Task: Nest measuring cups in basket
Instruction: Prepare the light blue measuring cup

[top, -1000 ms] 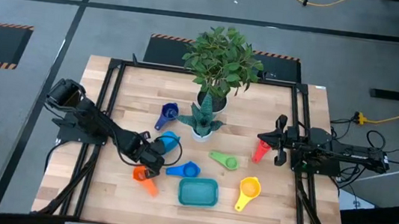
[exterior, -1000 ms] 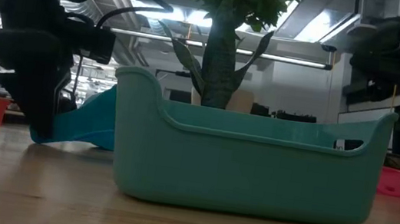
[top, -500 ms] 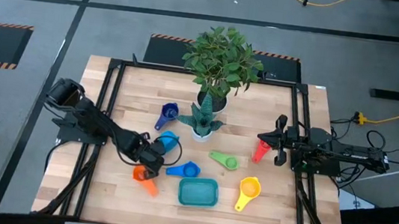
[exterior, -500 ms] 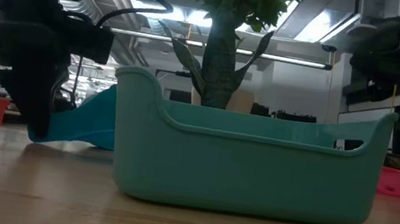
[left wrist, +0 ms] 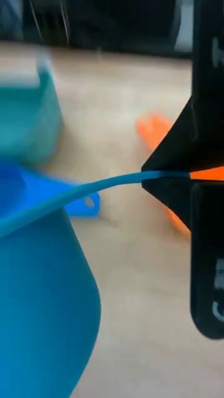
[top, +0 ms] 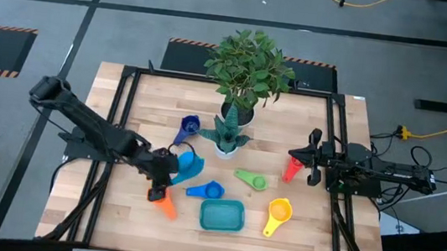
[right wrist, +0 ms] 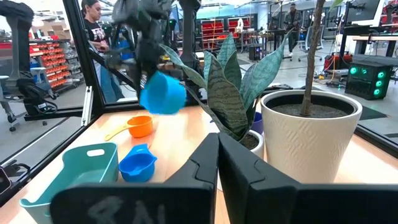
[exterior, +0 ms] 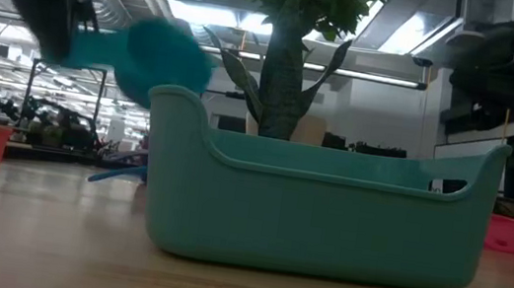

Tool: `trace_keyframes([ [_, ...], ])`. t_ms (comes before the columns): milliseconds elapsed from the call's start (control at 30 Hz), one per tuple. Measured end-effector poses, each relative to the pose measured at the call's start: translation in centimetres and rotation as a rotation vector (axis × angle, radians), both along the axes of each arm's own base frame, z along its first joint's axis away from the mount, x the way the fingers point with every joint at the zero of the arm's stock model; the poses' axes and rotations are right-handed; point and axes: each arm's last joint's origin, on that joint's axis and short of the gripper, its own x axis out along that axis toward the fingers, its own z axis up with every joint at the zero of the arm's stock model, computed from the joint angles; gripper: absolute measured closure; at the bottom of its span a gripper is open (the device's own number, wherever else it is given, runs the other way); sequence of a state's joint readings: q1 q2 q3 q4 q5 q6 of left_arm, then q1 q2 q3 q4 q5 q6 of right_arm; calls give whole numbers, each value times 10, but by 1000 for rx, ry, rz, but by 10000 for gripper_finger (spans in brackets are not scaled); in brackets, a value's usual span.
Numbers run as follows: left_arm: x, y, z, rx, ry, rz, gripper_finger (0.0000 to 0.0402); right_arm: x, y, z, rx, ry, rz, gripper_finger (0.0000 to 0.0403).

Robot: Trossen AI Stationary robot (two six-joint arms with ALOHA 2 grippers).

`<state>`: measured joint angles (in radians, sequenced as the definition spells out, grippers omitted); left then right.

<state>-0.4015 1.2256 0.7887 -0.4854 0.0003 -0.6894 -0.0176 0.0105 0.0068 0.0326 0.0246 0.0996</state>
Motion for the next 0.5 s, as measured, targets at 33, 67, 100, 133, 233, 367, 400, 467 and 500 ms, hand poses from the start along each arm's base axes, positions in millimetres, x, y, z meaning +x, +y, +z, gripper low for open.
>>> trace_keyframes([
  [33, -2, 0, 6, -17, -36, -17, 400, 0, 0, 0, -1, 0, 0, 386],
  [67, -4, 1, 12, -31, -69, -32, 400, 0, 0, 0, -1, 0, 0, 386],
  [100, -6, 1, 17, -39, -102, -45, 400, 0, 0, 0, -1, 0, 0, 386],
  [133, -6, 2, 21, -43, -137, -54, 400, 0, 0, 0, 0, 0, 0, 386],
  [233, -10, 3, 22, -58, -226, -72, 400, 0, 0, 0, -1, 0, 0, 386],
  [367, -12, 5, -1, -136, -326, -61, 401, 0, 0, 0, 0, 0, 0, 386],
  [400, -12, 5, -9, -167, -350, -59, 401, 0, 0, 0, -1, 0, 0, 386],
  [467, -16, 8, -25, -234, -403, -48, 401, 0, 0, 0, 0, 0, 0, 386],
  [500, -17, 10, -31, -268, -436, -39, 401, 0, 0, 0, 0, 0, 0, 386],
])
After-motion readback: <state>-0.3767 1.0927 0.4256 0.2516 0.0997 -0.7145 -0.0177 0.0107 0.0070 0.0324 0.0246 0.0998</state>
